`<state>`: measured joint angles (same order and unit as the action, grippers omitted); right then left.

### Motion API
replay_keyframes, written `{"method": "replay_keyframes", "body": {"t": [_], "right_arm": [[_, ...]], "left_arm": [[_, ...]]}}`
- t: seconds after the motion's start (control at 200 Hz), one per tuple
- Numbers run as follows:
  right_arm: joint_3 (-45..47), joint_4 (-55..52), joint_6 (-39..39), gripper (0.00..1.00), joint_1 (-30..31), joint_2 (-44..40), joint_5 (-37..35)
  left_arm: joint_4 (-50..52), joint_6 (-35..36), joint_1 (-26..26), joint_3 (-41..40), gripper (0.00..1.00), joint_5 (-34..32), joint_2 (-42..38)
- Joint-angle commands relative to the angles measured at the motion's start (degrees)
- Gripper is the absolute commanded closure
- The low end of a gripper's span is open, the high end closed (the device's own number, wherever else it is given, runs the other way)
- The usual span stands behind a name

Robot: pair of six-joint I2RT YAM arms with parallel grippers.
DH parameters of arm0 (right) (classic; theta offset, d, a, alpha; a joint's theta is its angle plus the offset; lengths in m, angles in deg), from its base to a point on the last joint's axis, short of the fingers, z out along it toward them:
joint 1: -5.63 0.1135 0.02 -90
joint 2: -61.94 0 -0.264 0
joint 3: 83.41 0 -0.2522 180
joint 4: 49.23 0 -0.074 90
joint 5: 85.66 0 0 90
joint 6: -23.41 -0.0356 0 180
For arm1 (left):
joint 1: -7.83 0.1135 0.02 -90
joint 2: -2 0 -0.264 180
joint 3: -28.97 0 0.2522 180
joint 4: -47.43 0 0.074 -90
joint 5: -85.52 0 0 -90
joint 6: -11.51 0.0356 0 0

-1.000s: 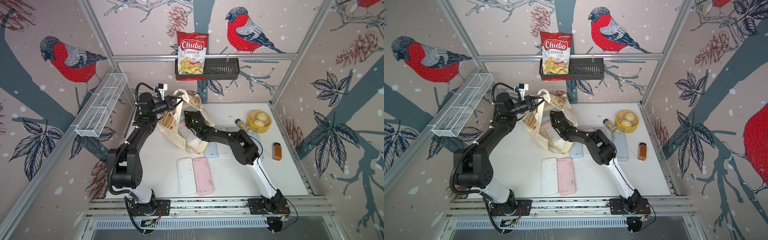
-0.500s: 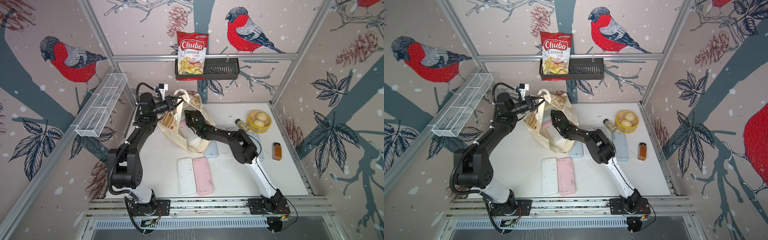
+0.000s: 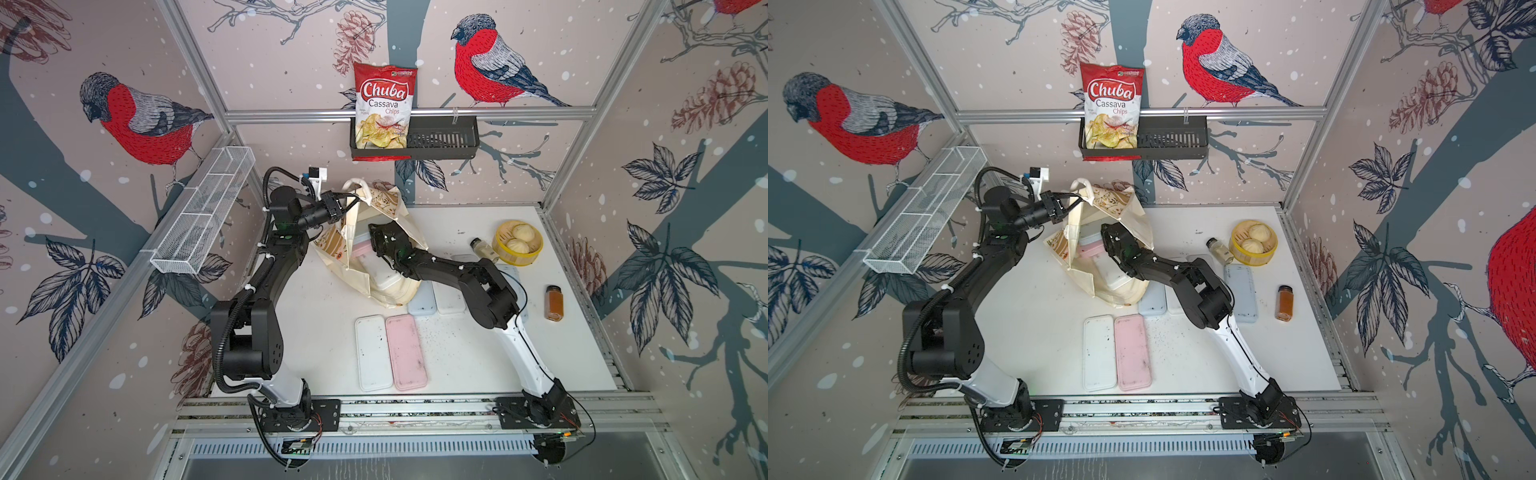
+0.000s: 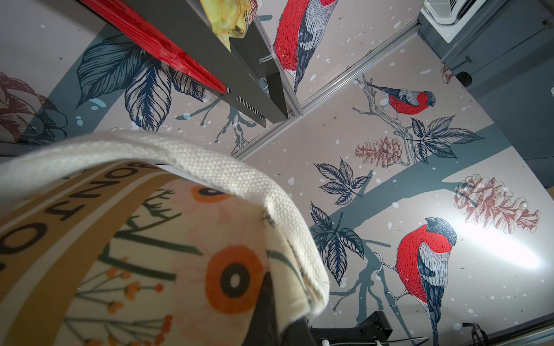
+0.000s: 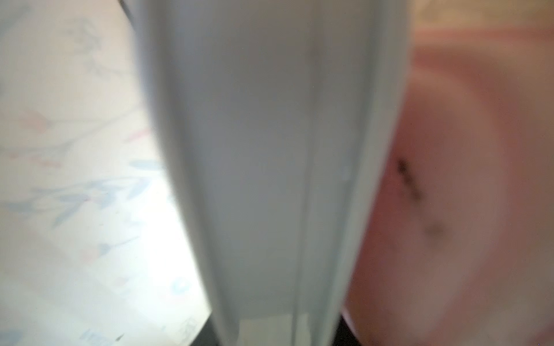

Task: Take out the pencil case from the canvas bag
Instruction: Pick up the pencil case from the canvas bag.

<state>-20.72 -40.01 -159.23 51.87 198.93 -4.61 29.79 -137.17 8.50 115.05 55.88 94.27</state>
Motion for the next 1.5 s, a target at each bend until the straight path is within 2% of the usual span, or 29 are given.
{"method": "replay_keyframes", "body": {"t": [0.0, 0.455, 0.755, 1.056, 1.231, 1.496], "right_arm": [[0.4, -2.6, 5.7, 0.67, -0.4, -2.3, -1.1], [4.3, -3.7, 10.3, 0.7, -0.4, -6.4, 2.4], [7.1, -5.1, 17.2, 0.72, 0.0, -11.4, 3.1], [19.7, -1.9, 19.7, 0.73, 0.2, -20.9, 3.5], [24.8, -1.4, 21.5, 0.75, 0.3, -24.9, 6.5], [27.2, -2.1, 28.9, 0.76, 1.0, -28.4, 8.2]], "left_arm": [[-7.9, -1.4, 0.9, 0.0, 1.0, -0.5, -1.1], [-6.3, -0.2, 3.1, -0.1, 1.0, -1.6, -1.3], [-6.1, 0.2, 3.3, -0.2, 1.0, -1.7, -1.0], [-5.8, 0.6, 3.4, -0.1, 1.0, -1.6, 0.3], [-7.6, -0.9, 3.4, -0.5, 1.0, -1.3, 1.7], [-7.5, -0.6, 3.4, -0.5, 1.0, -1.1, 3.0]]}}
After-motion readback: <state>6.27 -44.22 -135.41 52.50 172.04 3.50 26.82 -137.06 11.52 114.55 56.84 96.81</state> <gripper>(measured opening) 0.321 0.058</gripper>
